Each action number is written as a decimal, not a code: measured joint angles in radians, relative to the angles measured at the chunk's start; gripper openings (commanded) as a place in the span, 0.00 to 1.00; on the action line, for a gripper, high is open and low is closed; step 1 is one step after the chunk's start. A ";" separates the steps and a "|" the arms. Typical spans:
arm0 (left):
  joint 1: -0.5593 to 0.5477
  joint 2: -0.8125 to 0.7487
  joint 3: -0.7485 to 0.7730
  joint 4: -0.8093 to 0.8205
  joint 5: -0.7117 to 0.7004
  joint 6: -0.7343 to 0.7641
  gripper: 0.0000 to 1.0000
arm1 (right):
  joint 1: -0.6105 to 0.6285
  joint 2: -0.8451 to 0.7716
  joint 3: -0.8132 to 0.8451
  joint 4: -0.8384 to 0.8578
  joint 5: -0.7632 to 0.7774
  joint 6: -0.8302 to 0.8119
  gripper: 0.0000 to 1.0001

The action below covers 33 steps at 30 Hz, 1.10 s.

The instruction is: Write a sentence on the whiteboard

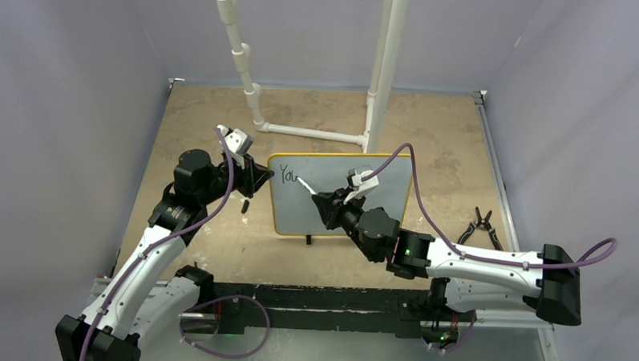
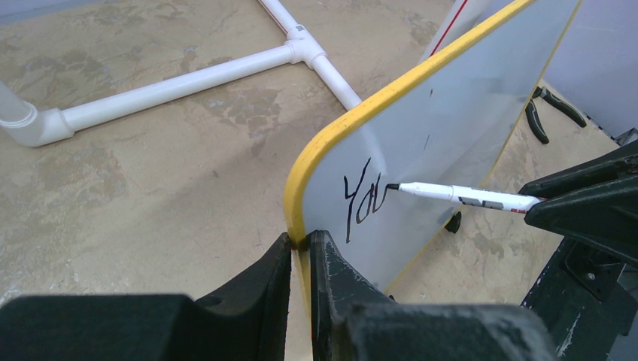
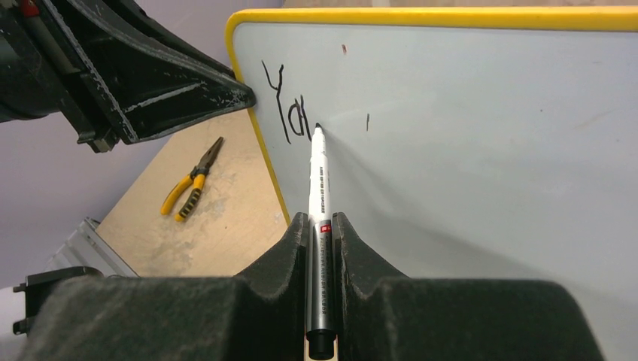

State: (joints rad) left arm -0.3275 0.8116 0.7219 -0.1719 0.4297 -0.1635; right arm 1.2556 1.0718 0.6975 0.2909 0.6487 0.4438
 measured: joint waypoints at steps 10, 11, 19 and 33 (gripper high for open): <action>0.000 0.000 0.000 0.000 0.000 0.000 0.00 | 0.000 0.000 0.000 0.042 0.017 -0.026 0.00; 0.000 0.000 0.000 0.000 0.000 0.000 0.00 | 0.000 0.000 0.000 0.043 0.018 -0.027 0.00; 0.000 0.000 0.000 0.000 0.000 0.000 0.00 | 0.000 0.000 0.000 0.045 0.018 -0.025 0.00; 0.000 0.000 0.000 0.000 0.000 0.000 0.00 | 0.000 0.000 0.000 -0.001 0.010 0.040 0.00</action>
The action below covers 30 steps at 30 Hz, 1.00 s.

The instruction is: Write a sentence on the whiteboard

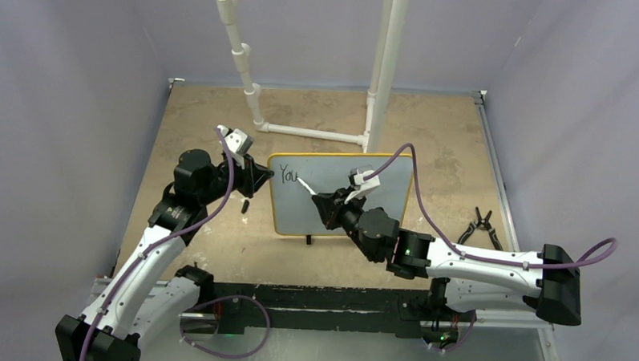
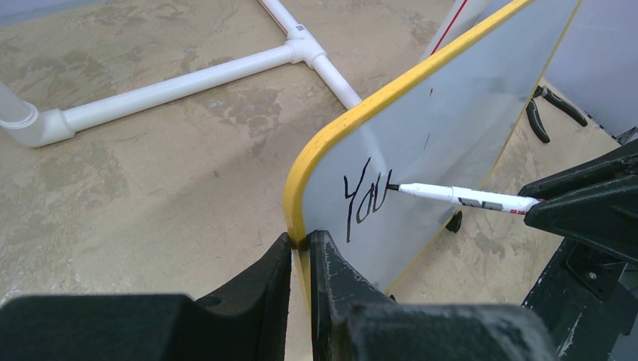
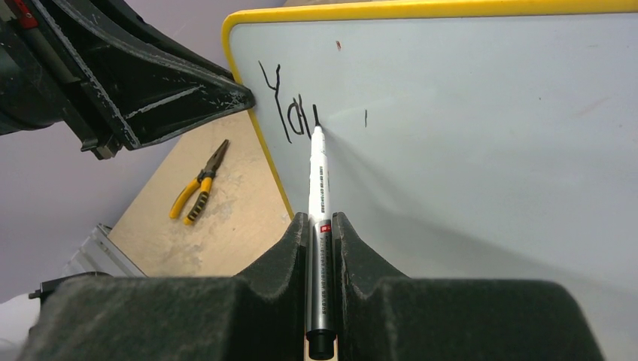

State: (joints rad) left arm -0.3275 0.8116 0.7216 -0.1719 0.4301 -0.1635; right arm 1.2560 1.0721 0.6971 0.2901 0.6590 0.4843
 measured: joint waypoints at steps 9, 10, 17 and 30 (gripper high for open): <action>0.000 0.000 0.000 0.000 0.000 0.000 0.00 | 0.000 -0.008 -0.002 -0.036 -0.003 0.033 0.00; 0.000 0.000 0.000 0.000 0.000 0.000 0.00 | 0.000 -0.008 -0.002 -0.039 -0.003 0.036 0.00; 0.000 0.000 0.000 0.000 0.000 0.000 0.00 | 0.000 -0.011 -0.002 -0.059 -0.004 0.051 0.00; 0.000 0.000 0.000 0.000 0.004 0.000 0.00 | -0.002 -0.074 -0.012 -0.080 0.001 0.019 0.00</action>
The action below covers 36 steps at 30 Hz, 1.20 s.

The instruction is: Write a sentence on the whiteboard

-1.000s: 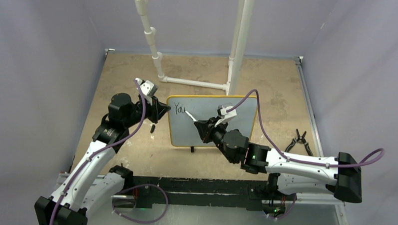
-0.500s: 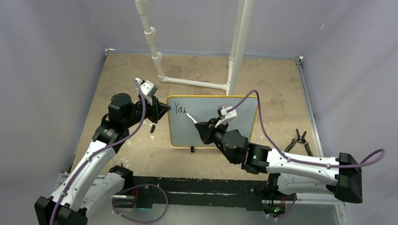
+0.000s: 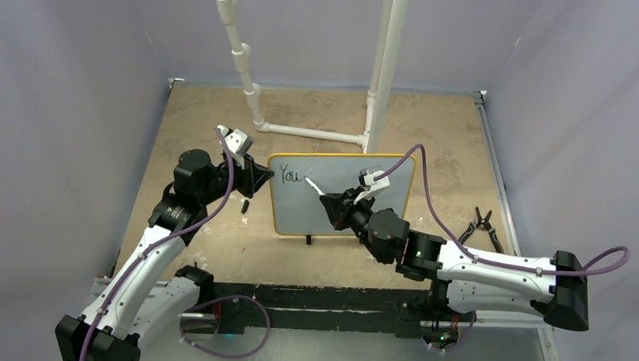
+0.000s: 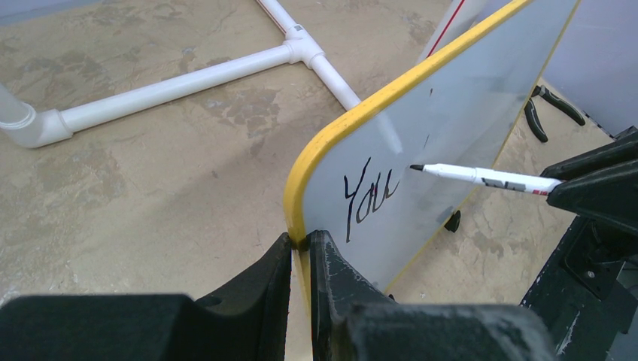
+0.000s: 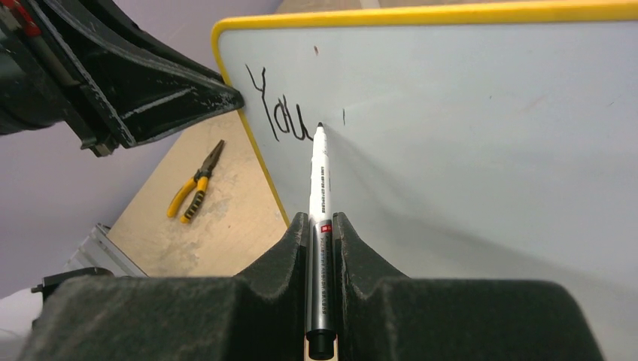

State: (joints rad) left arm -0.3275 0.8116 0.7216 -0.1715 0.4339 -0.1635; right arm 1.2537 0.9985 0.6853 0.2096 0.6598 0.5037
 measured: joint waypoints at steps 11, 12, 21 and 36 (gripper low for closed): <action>0.000 0.000 0.000 0.000 0.000 0.000 0.00 | -0.004 -0.017 -0.005 0.081 0.012 -0.082 0.00; 0.000 0.000 0.000 0.000 0.000 0.000 0.00 | -0.004 -0.016 -0.005 0.090 0.012 -0.089 0.00; 0.000 0.000 0.000 0.000 0.000 0.000 0.00 | -0.004 0.018 -0.002 0.120 0.024 -0.113 0.00; 0.000 0.000 0.000 0.000 0.000 0.000 0.00 | -0.004 -0.005 0.000 0.058 0.036 -0.048 0.00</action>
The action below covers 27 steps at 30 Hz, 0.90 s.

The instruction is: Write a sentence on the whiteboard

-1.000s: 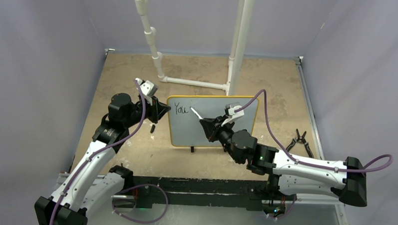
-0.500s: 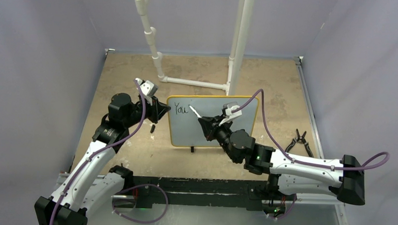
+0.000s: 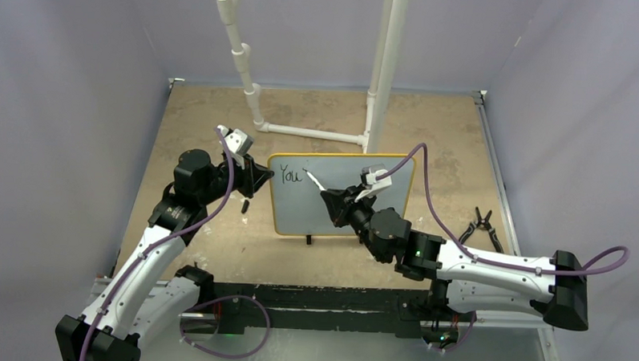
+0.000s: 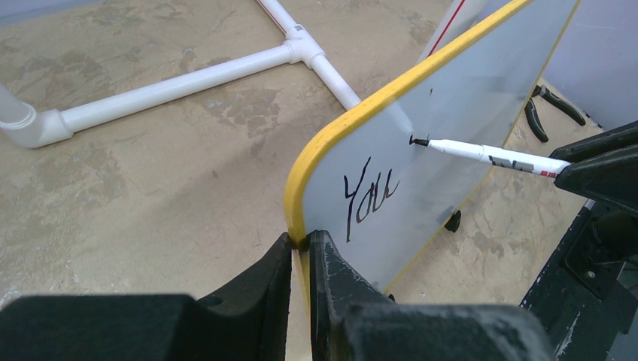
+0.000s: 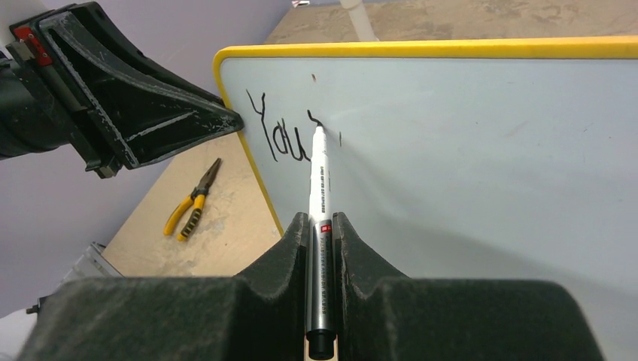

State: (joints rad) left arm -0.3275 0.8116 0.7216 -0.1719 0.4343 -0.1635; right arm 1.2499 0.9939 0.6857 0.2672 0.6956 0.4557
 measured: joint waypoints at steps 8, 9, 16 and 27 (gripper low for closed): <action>0.000 0.000 0.000 0.000 0.000 0.000 0.00 | 0.000 0.005 0.000 -0.008 -0.007 0.008 0.00; 0.000 0.000 0.000 0.000 0.000 0.000 0.00 | 0.000 0.008 0.000 -0.006 -0.010 0.007 0.00; 0.000 0.000 0.000 0.000 0.000 0.000 0.00 | 0.000 -0.010 -0.021 0.048 -0.061 -0.025 0.00; 0.000 0.000 0.000 0.000 0.000 0.000 0.00 | 0.000 -0.037 -0.036 0.015 -0.038 -0.003 0.00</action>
State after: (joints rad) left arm -0.3275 0.8112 0.7216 -0.1719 0.4347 -0.1635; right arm 1.2499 0.9569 0.6495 0.2821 0.6579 0.4526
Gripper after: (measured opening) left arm 0.114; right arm 0.142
